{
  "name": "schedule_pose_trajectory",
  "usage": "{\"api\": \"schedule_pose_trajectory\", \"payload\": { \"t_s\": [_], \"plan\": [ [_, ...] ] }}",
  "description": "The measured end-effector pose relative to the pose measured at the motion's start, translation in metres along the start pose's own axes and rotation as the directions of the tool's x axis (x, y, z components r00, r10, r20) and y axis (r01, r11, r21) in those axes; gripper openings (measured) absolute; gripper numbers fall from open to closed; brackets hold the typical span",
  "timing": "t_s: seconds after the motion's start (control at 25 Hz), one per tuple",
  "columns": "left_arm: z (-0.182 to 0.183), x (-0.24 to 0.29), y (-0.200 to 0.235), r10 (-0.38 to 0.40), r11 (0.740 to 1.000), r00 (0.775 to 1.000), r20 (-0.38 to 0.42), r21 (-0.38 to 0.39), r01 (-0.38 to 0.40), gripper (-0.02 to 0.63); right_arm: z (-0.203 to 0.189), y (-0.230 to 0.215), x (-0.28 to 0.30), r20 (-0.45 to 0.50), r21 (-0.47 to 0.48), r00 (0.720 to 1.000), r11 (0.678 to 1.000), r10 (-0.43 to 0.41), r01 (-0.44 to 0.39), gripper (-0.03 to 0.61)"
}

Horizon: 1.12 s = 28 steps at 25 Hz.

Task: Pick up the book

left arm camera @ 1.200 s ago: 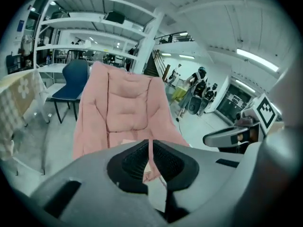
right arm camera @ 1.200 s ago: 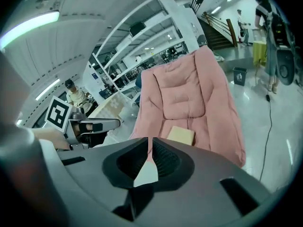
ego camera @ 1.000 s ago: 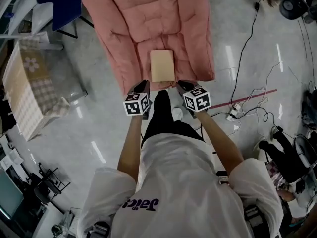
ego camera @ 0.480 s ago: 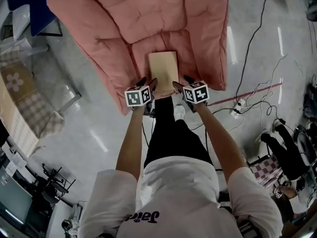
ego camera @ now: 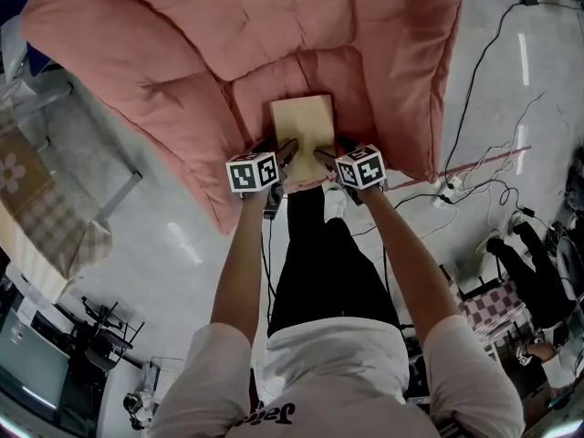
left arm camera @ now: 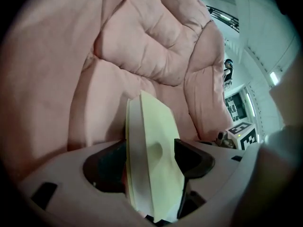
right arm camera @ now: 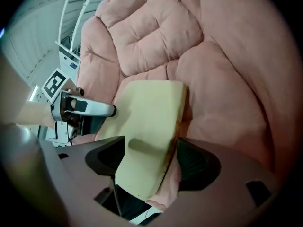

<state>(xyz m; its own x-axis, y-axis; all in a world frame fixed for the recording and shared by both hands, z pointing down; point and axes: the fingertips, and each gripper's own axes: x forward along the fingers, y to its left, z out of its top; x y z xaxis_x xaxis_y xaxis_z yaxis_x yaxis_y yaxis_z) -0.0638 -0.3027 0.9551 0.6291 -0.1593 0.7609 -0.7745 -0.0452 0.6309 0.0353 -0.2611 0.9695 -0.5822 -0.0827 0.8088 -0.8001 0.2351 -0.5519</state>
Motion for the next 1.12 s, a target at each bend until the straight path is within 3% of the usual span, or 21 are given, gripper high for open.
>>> {"api": "schedule_pose_trajectory", "payload": {
  "t_s": [0.32,0.52,0.76,1.12],
  "plan": [
    [-0.007,0.017,0.023,0.059,0.997,0.998,0.004,-0.041,-0.059,0.298,-0.001,-0.002,0.019,-0.002,0.034,0.999,0.998,0.054,-0.054,0.339],
    [-0.002,0.015,0.014,0.057,0.998,0.998,0.004,-0.034,-0.057,0.272,-0.002,-0.004,0.016,-0.001,0.064,0.999,0.997,0.044,-0.044,0.337],
    [-0.004,-0.005,0.002,0.056,0.998,0.998,0.033,-0.041,-0.054,0.267,0.003,0.009,-0.003,0.065,0.135,0.998,0.991,0.018,-0.026,0.321],
    [0.006,-0.072,-0.049,0.039,0.999,0.988,0.146,-0.012,-0.038,0.261,0.028,0.055,-0.068,0.131,-0.027,0.991,0.999,-0.017,0.021,0.319]
  ]
}}
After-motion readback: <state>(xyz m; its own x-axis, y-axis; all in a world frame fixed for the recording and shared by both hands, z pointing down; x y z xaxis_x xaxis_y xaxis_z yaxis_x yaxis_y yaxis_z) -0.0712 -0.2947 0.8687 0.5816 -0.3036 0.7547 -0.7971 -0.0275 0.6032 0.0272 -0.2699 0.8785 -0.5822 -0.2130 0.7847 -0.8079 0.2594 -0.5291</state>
